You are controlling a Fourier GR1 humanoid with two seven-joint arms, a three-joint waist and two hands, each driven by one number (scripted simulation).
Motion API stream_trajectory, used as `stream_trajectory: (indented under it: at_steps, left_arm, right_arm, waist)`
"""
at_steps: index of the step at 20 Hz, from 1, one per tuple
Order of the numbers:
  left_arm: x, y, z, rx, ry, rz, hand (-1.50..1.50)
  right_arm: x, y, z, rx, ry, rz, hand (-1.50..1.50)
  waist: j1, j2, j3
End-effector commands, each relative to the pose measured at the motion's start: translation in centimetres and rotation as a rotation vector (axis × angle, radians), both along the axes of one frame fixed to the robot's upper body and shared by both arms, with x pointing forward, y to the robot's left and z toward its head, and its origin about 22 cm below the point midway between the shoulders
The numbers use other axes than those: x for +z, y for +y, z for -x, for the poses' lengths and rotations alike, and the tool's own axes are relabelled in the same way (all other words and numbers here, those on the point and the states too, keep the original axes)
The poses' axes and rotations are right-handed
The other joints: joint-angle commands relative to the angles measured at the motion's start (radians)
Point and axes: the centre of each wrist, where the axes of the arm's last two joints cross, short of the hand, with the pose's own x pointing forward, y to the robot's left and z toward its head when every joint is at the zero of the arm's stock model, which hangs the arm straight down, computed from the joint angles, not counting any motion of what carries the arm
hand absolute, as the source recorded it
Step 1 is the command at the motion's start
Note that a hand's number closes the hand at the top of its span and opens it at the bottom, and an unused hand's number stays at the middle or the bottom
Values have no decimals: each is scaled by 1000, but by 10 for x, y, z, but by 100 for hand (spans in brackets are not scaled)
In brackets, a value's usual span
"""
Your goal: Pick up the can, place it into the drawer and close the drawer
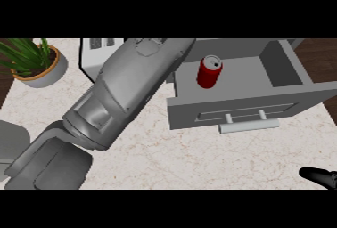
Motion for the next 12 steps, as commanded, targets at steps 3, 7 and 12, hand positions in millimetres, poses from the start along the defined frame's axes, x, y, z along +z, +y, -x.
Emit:
stream_trajectory:
  at_steps: [3,7,12]
  left_arm:
    - [1,-2,0,41,-19,4,-150]
    - [-6,2,-2,31,-5,43,-150]
    - [13,-6,2,35,0,96,-150]
  right_arm:
    - [11,2,-16,12,-40,117,-150]
    - [11,13,-19,29,-67,220,-150]
    - [16,16,-29,48,-103,398,-150]
  waist:
    - [-9,8,0]
    - [1,8,0]
    - [6,9,0]
